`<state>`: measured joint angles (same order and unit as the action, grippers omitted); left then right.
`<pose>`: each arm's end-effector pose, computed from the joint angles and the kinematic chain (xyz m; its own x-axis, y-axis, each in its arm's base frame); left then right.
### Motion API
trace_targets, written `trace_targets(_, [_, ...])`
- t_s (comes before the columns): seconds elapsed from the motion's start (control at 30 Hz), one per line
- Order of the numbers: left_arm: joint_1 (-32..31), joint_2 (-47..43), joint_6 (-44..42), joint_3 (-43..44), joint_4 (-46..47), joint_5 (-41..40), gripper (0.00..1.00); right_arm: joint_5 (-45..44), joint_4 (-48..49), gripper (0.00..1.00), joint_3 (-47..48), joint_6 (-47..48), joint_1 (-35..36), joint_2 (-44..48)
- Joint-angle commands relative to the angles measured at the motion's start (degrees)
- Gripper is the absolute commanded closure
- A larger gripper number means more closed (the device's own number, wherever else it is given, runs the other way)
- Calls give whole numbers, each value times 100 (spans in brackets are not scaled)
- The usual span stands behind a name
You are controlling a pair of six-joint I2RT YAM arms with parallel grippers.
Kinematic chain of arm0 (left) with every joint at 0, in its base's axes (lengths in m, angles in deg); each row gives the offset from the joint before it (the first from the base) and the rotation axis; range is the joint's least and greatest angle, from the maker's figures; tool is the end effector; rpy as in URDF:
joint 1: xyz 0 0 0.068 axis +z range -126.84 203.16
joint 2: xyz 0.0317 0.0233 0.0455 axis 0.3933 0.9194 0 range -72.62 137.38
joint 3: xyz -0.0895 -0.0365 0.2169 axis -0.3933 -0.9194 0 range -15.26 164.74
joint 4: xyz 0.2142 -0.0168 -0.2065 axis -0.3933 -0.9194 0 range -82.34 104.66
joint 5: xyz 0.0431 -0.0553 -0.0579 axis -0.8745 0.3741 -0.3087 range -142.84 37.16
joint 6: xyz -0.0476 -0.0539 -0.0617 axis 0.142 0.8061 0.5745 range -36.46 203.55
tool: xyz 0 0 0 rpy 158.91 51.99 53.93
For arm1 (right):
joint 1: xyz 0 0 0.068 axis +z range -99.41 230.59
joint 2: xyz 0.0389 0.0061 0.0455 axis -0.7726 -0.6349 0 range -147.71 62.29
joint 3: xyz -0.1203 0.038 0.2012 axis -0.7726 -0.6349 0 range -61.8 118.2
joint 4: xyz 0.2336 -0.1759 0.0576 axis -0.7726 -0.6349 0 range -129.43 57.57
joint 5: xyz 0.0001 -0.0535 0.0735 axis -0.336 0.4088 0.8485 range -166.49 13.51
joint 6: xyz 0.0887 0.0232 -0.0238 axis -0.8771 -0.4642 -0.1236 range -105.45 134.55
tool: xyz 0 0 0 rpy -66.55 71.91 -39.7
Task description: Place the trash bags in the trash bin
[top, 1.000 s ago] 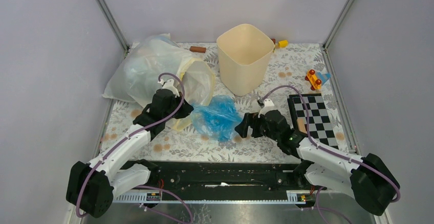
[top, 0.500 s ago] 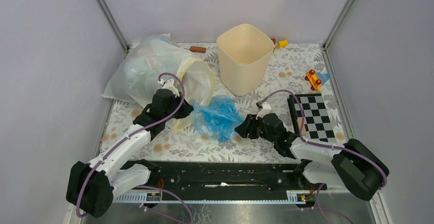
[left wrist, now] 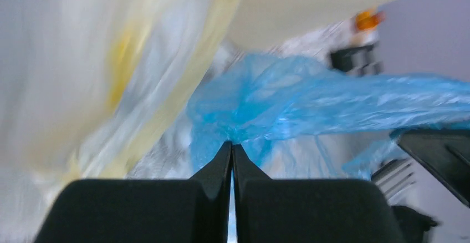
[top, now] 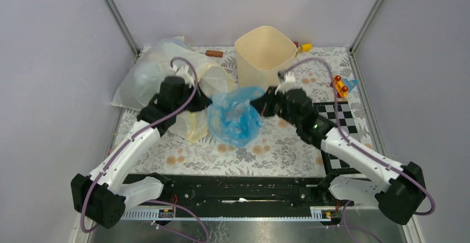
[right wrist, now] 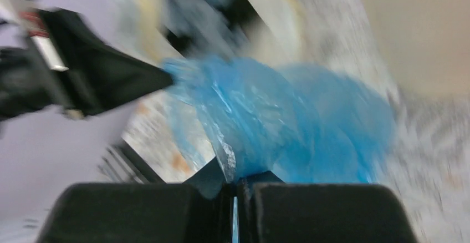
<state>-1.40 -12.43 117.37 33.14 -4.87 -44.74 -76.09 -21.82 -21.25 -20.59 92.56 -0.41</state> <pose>0.2975 -0.1492 0.2289 -0.6828 -0.2938 -0.6689 0.1697 0.8267 -0.5364 0.2654 0.2396 0.2321 -0.5094 0.3159 -0.8004 -0.4655 0.6811 0.5651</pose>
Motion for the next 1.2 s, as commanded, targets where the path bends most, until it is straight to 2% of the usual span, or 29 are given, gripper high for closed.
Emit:
trace_targets(0.0, [30, 528, -381, 2963, -723, 550, 100, 63, -2005, 100, 3165, 996, -13, -179])
trace_targets(0.1, [24, 972, -451, 5482, -1366, 841, 100, 333, -2923, 100, 5373, 1283, -14, -518])
trace_targets(0.17, [25, 965, -291, 6234, -1453, 880, 100, 437, -3267, 100, 6227, 1330, -5, -623])
trace_targets(0.23, [24, 784, -245, 6349, -1568, 875, 100, 465, -3549, 100, 6409, 1338, -9, -569])
trace_targets(0.27, [22, 635, -233, 6100, -1587, 910, 100, 395, -3634, 100, 6174, 1300, -1, -473])
trace_targets(0.33, [23, 165, -181, 4894, -1363, 1067, 100, 235, -3651, 100, 5149, 1156, -14, -83])
trace_targets(0.4, [21, -330, -70, 3221, -912, 1336, 100, 43, -3576, 100, 3706, 968, -8, 367])
trace_targets(0.47, [21, -678, 90, 1568, -622, 1575, 100, -11, -3375, 100, 1859, 725, -14, 849])
trace_targets(0.53, [3, -906, 295, 186, -333, 1927, 100, -119, -3145, 100, 619, 406, -5, 1388])
trace_targets(0.63, [-210, -1296, 594, -1049, -37, 2075, 100, 192, -2902, 100, -420, 78, -6, 2021])
trace_targets(0.7, [-499, -1557, 710, -1222, -57, 1904, 100, 353, -2864, 100, -521, 63, -5, 2353])
trace_targets(0.8, [-878, -1532, 670, -554, -485, 1761, 100, 462, -2905, 100, -25, 267, -7, 2457])
trace_targets(0.87, [-984, -1300, 574, 239, -809, 1926, 100, 542, -3050, 100, 700, 461, -9, 2190])
trace_targets(0.97, [-998, -760, 277, 1952, -1425, 2122, 100, 709, -3686, 100, 2438, 871, -5, 1345])
trace_targets(1.07, [-998, -163, -137, 3856, -2130, 1861, 100, 592, -4341, 100, 4185, 1223, -5, 607])
trace_targets(1.17, [-998, -5, -244, 4532, -2138, 1515, 100, 289, -4253, 100, 4614, 1400, -5, 555])
